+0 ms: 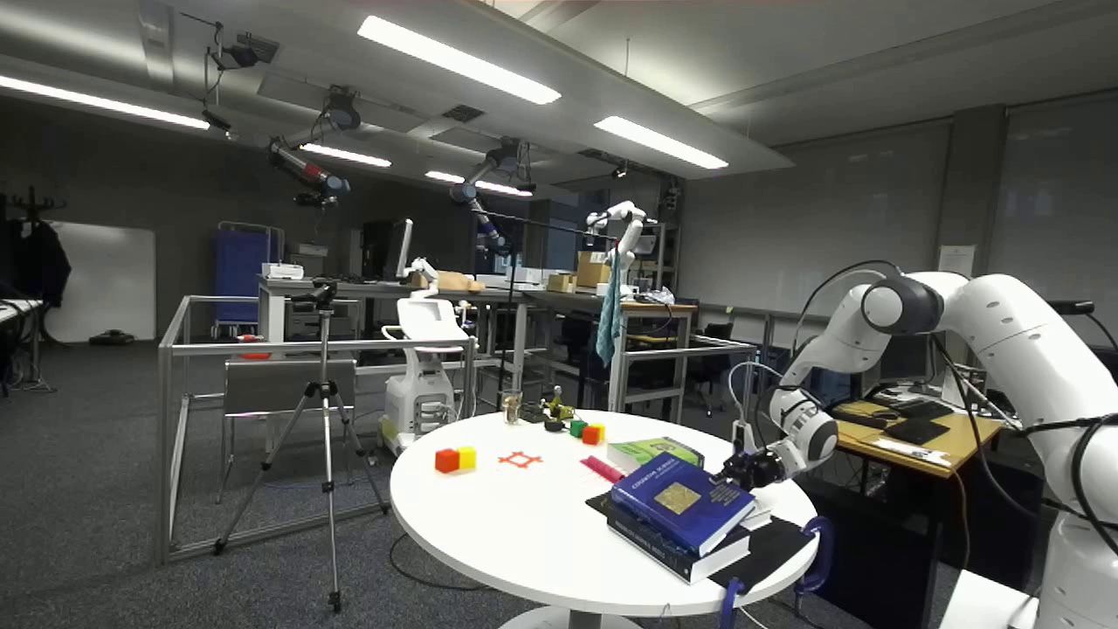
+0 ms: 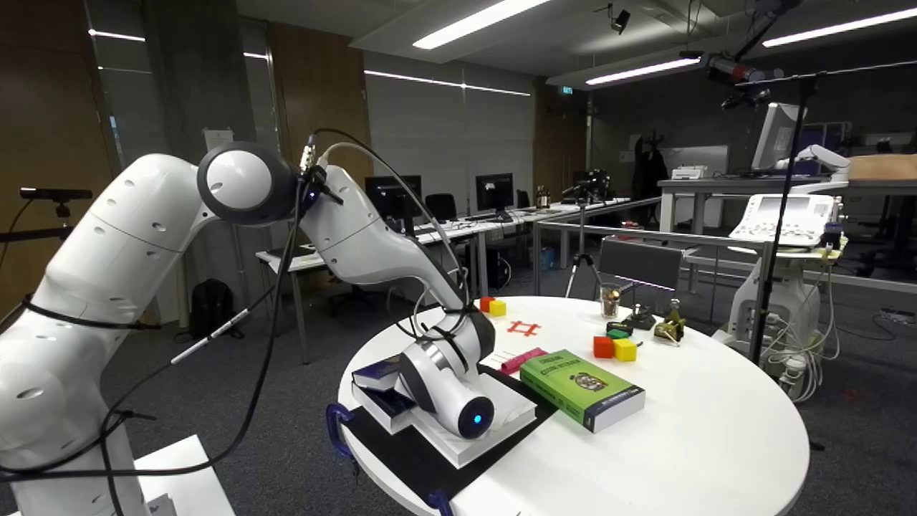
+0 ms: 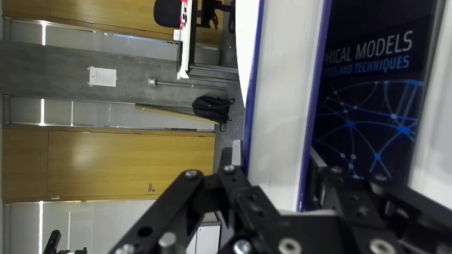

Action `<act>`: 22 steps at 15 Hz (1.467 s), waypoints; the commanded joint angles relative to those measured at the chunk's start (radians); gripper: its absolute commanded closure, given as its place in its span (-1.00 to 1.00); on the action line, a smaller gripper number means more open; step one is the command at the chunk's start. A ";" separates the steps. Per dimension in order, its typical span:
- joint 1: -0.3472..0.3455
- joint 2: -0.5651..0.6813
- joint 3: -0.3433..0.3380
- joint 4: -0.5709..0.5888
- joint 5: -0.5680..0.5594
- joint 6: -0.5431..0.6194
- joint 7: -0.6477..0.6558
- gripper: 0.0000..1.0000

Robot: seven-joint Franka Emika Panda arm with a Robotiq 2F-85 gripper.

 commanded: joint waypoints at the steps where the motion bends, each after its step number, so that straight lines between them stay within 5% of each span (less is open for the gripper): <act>1: 0.005 -0.093 -0.006 -0.079 0.022 -0.008 -0.029 0.64; 8: 0.007 -0.095 -0.009 -0.103 0.019 -0.003 -0.047 0.64; 9: 0.010 -0.095 -0.010 -0.104 0.016 0.000 -0.057 0.51; 10: 0.013 -0.095 -0.012 -0.104 0.010 0.009 -0.071 -0.35; 12: 0.024 -0.101 -0.018 -0.107 -0.012 0.027 -0.083 -0.38; 16: 0.055 -0.134 -0.024 -0.130 -0.043 0.103 -0.164 -1.00; 22: 0.102 -0.209 -0.014 -0.202 -0.073 0.275 -0.270 -1.00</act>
